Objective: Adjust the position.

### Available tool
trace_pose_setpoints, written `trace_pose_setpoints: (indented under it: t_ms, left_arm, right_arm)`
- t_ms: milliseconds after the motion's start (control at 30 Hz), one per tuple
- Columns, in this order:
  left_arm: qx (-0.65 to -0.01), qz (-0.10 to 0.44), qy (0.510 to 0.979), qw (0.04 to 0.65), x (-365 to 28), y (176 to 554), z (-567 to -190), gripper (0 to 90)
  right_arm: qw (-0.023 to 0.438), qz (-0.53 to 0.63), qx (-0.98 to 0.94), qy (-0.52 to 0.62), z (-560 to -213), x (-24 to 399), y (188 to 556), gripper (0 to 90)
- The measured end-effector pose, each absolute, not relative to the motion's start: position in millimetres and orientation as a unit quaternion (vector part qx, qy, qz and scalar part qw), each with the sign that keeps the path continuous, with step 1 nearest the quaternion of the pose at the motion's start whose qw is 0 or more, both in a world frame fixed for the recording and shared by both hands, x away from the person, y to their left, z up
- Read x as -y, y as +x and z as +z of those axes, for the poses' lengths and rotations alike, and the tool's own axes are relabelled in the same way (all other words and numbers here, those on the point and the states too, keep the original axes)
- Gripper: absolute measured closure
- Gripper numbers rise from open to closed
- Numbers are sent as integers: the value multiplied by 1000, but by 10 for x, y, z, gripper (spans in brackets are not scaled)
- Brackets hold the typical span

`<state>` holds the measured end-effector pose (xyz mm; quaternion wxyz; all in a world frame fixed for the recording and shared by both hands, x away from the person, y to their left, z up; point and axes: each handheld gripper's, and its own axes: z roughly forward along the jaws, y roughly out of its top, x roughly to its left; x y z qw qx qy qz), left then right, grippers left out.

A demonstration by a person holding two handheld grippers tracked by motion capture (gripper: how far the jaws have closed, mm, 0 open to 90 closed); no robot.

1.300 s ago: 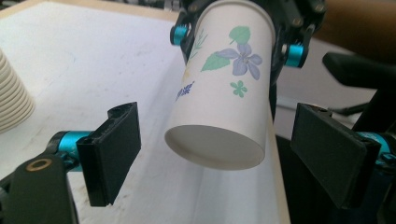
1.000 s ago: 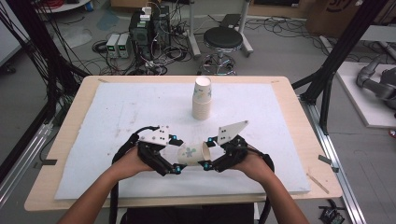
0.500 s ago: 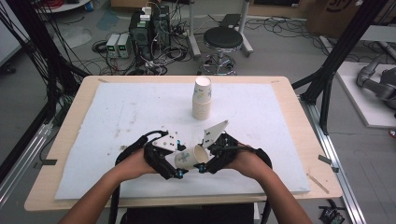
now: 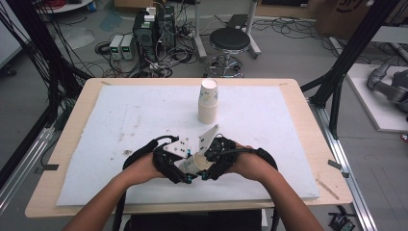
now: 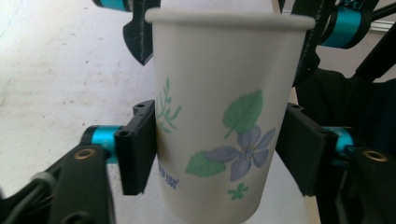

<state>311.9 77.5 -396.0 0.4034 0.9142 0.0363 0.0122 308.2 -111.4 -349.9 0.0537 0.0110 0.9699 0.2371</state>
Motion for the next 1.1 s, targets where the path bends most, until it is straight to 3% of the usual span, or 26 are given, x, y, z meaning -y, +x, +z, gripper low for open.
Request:
trace_pose_setpoints:
  t_ms: [267, 400, 733, 1100]
  left_arm:
    - [-33, 0, 912, 409, -767, 3110, -3981, 375]
    - [-44, -1, 902, 430, -822, 3127, -3975, 374]
    - [-114, 11, 873, 474, -1112, 3169, -4089, 373]
    - [-184, 57, 827, 528, -1410, 3180, -4180, 374]
  right_arm:
    - [53, 232, -971, 3, -3489, 1058, 3058, 332]
    - [62, 273, -960, 18, -3465, 1115, 3078, 207]
    - [58, 401, -909, 99, -3383, 1591, 3110, 203]
    - [90, 445, -874, 175, -3706, 2073, 3051, 203]
